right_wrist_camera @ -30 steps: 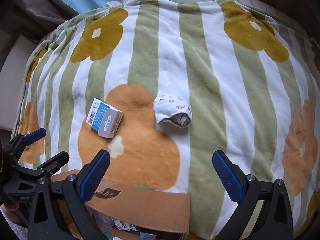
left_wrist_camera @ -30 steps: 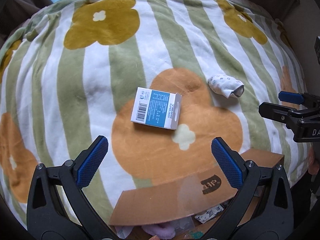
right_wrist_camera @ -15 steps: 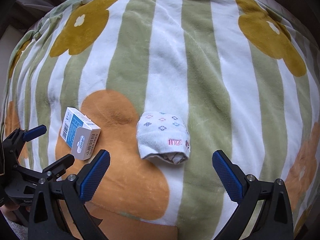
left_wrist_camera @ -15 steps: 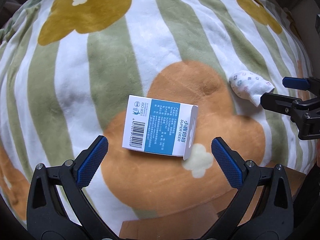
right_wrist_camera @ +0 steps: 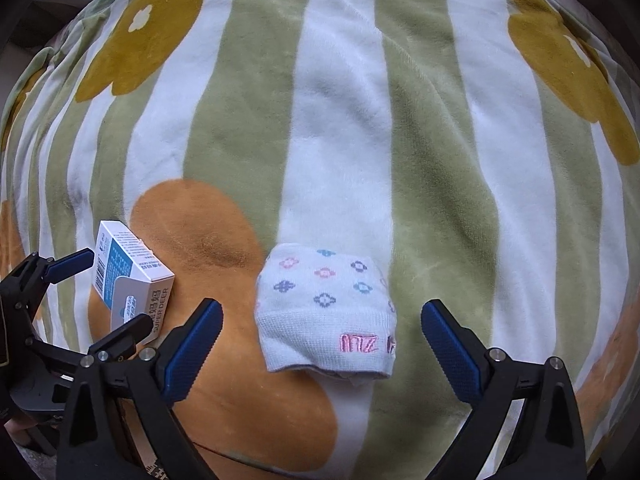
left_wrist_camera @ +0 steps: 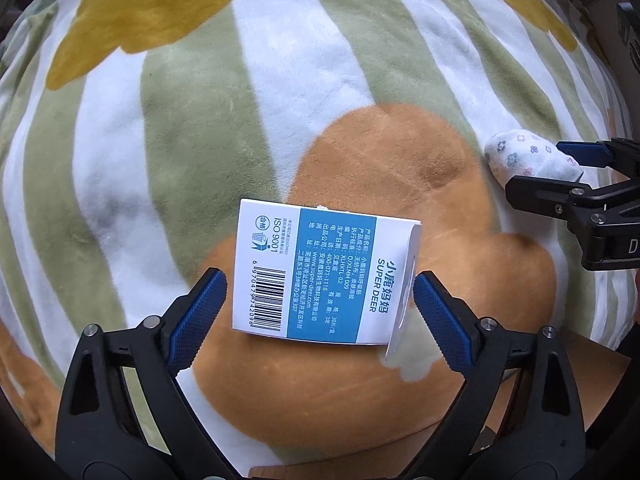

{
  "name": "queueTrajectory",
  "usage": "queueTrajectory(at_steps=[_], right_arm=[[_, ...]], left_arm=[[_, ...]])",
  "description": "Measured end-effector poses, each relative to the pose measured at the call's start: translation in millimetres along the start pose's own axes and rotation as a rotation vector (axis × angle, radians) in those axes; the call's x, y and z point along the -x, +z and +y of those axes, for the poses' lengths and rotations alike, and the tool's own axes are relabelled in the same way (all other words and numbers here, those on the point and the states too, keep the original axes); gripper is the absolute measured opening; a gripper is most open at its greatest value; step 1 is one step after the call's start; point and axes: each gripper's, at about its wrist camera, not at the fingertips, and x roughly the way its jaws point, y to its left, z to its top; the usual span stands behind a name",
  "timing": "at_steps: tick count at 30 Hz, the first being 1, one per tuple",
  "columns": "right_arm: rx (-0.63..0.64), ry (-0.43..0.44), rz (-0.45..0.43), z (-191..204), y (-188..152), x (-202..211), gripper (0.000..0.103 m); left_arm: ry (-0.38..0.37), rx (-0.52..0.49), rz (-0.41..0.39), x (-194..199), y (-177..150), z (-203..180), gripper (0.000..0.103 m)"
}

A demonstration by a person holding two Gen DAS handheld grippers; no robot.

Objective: Organize objects
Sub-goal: 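Grasp the white-and-blue medicine box with the left tool while the right tool grasps the white sock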

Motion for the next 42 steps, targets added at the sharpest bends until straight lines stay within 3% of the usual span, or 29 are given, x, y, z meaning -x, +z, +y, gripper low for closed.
queueTrajectory(at_steps=[3, 4, 5, 7, 21, 29, 30, 37, 42], right_arm=[[0.013, -0.01, 0.016, 0, 0, -5, 0.089], [0.025, -0.02, 0.018, 1, -1, -6, 0.084], [0.037, -0.027, 0.021, 2, -1, -7, 0.08], [0.054, -0.032, 0.026, 4, -2, -9, 0.063], [0.048, -0.026, -0.001, -2, -15, 8, 0.059], [0.058, 0.0, -0.052, 2, -24, 41, 0.059], [0.059, 0.004, -0.06, 2, -26, 46, 0.059], [0.09, 0.024, -0.126, 26, -26, 91, 0.059], [0.102, 0.039, -0.177, 40, -50, 115, 0.059]], left_arm=[[-0.012, 0.024, 0.008, -4, 1, 0, 0.088], [-0.026, 0.097, 0.001, -4, 1, 0, 0.088], [-0.027, 0.098, -0.007, -3, 1, 0, 0.088], [-0.034, 0.104, -0.014, -2, 1, 0, 0.088], [-0.055, 0.112, -0.053, 29, 2, -3, 0.087], [-0.051, 0.113, -0.119, 81, -27, 23, 0.087], [-0.051, 0.075, -0.129, 88, -26, 24, 0.087], [-0.045, 0.073, -0.197, 126, -31, 4, 0.087], [-0.035, 0.062, -0.238, 158, -54, -7, 0.087]])
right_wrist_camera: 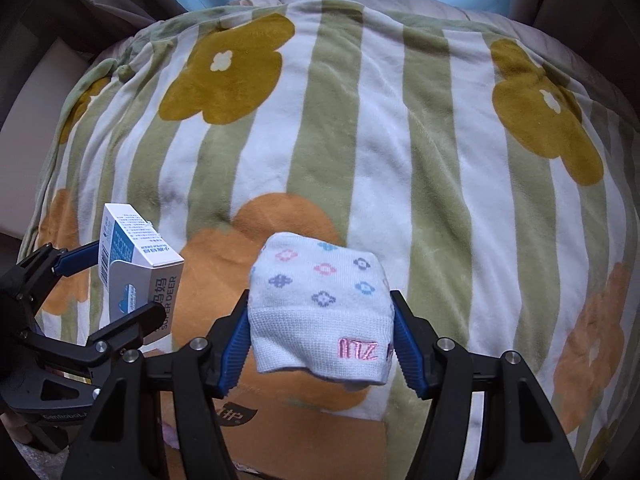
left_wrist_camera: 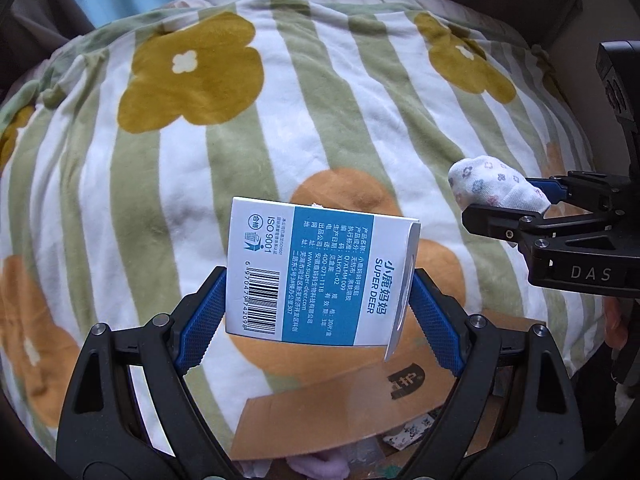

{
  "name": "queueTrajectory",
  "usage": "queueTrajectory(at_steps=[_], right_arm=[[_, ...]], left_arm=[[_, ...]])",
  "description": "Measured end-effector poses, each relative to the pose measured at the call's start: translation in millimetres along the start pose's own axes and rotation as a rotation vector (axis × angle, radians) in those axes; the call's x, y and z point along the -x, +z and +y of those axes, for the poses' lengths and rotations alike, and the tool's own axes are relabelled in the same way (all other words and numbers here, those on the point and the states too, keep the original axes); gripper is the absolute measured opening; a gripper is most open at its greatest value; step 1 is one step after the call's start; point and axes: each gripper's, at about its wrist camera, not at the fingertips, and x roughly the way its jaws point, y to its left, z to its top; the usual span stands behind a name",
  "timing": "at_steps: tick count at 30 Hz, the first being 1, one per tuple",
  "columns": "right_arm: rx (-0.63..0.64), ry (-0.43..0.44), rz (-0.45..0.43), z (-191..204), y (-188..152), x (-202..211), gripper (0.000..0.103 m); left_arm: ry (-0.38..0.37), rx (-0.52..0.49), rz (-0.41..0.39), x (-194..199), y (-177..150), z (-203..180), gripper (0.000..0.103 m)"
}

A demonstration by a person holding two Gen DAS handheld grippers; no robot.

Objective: Organize objects
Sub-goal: 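Grasp the white-and-blue medicine box with the left tool while the right tool grasps the white sock, then carry the medicine box and sock into the cardboard box and release both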

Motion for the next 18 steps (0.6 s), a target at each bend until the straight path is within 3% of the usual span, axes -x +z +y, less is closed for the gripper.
queueTrajectory(at_steps=[10, 18], right_arm=[[0.029, 0.017, -0.065, 23, -49, 51, 0.059], [0.056, 0.025, -0.068, 30, -94, 66, 0.059]], left_arm=[[0.0, -0.023, -0.04, 62, -48, -14, 0.087], [-0.005, -0.015, -0.038, 82, -93, -21, 0.087]])
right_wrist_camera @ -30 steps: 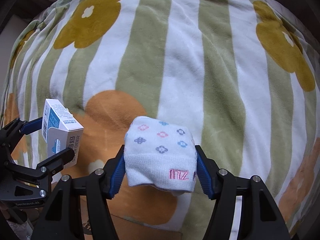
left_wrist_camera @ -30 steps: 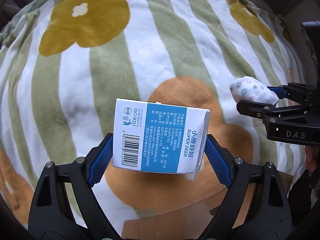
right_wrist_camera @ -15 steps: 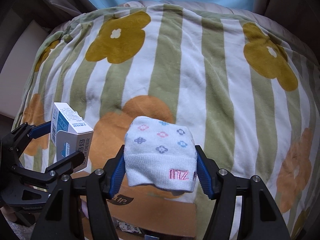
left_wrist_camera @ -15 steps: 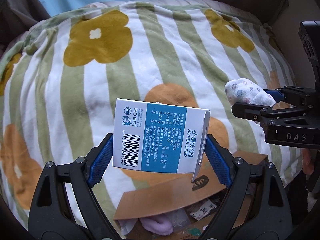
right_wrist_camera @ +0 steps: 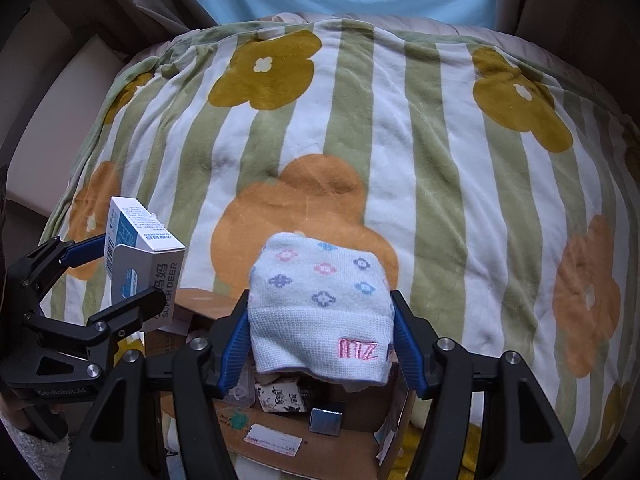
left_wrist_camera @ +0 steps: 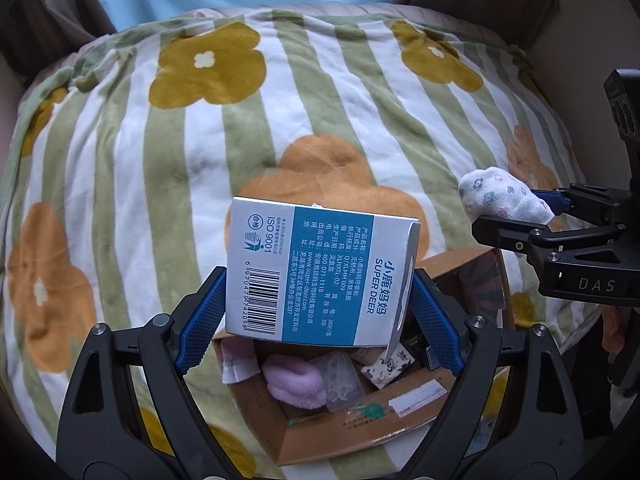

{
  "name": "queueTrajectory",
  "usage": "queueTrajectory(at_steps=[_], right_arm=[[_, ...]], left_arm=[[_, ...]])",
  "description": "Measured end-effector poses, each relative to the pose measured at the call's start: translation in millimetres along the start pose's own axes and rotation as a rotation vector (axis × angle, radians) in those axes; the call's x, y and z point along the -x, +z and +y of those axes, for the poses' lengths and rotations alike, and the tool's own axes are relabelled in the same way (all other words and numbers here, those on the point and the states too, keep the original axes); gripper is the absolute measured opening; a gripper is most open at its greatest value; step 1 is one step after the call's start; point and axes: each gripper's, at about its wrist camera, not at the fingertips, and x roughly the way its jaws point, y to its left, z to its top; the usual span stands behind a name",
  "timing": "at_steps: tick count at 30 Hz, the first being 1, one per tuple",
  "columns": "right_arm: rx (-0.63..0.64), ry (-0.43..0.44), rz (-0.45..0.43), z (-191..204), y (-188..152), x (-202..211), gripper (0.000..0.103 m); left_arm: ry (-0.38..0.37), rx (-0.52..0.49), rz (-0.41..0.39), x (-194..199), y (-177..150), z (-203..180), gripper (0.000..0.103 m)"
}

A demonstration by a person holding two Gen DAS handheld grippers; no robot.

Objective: Organize objects
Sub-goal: 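Carry the medicine box and sock into the cardboard box and release both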

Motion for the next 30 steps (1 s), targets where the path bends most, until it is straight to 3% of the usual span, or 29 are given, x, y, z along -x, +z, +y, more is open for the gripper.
queueTrajectory(at_steps=[9, 16, 24, 30], right_arm=[[0.006, 0.016, 0.0, 3, -44, 0, 0.059], [-0.003, 0.026, 0.046, -2, -76, -24, 0.059], [-0.001, 0.024, 0.107, -10, -108, -56, 0.059], [0.012, 0.02, 0.126, -14, -113, -66, 0.059]], left_arm=[[-0.001, -0.008, 0.045, -12, -50, -2, 0.087], [0.01, -0.005, 0.079, -34, -85, -7, 0.087], [0.005, -0.028, 0.136, -60, -111, -16, 0.087], [0.004, -0.04, 0.16, -69, -116, -20, 0.087]])
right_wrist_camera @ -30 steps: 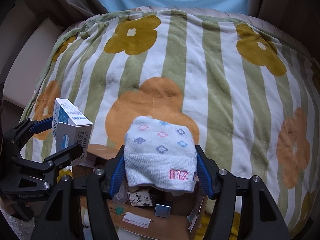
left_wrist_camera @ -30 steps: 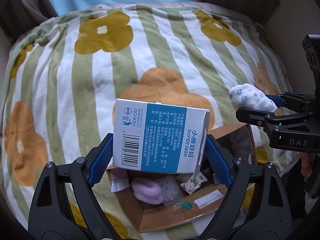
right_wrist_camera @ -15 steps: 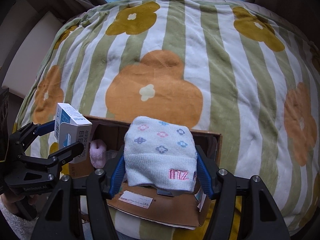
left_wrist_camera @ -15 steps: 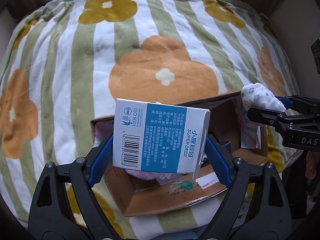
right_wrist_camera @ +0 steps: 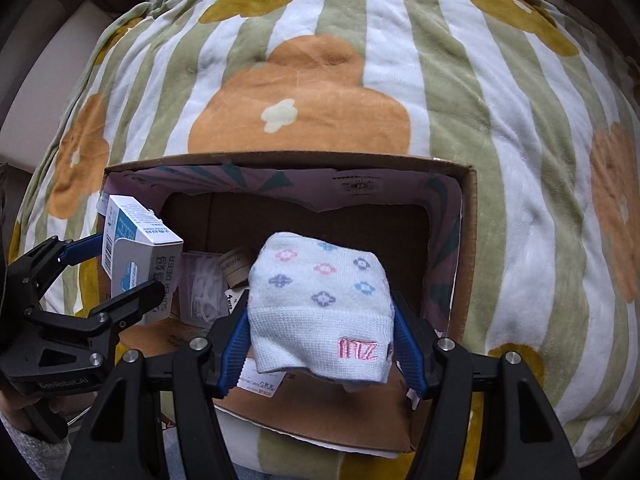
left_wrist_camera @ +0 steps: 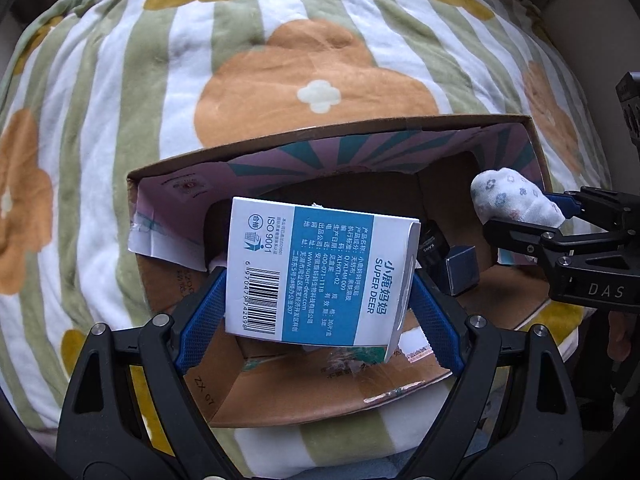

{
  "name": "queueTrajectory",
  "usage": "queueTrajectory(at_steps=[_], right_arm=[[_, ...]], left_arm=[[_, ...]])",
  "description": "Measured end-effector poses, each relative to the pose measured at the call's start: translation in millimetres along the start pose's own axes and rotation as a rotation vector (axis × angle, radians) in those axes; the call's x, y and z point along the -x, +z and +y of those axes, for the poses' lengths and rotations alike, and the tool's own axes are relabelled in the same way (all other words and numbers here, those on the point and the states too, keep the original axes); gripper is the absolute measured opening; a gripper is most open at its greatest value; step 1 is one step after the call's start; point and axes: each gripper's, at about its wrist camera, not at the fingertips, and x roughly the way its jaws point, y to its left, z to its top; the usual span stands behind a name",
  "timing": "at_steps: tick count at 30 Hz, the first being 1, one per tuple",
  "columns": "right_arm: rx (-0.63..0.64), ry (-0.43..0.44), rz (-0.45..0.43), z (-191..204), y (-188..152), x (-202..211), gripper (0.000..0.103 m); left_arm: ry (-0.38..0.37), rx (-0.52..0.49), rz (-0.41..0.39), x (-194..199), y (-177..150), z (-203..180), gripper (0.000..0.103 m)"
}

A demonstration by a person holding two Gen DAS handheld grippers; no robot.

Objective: Organize objects
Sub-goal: 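Carry the medicine box and sock into the cardboard box and release both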

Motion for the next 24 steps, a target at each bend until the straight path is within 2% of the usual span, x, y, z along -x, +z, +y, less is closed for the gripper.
queueTrajectory(at_steps=[5, 7, 8, 11, 12, 18, 24], right_arm=[[0.011, -0.004, -0.008, -2, 5, 0, 0.06], [0.012, 0.008, -0.012, -2, 8, 0, 0.063], [0.01, 0.015, -0.015, -2, 9, 0, 0.066], [-0.004, 0.035, -0.029, -4, 11, 1, 0.091], [-0.01, 0.043, -0.023, -4, 12, 1, 0.094], [-0.004, 0.003, -0.037, -2, 11, 1, 0.094], [-0.027, 0.019, -0.044, -4, 8, 3, 0.094]], left_arm=[[0.029, -0.032, 0.011, -2, 0, -5, 0.09], [0.035, -0.058, 0.024, -4, -1, -8, 0.102], [0.036, -0.061, 0.025, -4, -2, -9, 0.103], [0.037, -0.074, 0.035, -5, -5, -9, 0.103], [0.038, -0.071, 0.038, -5, -7, -9, 0.103], [0.028, -0.055, 0.042, -4, -16, -7, 0.103], [0.026, -0.048, 0.033, 0, -18, -7, 0.103]])
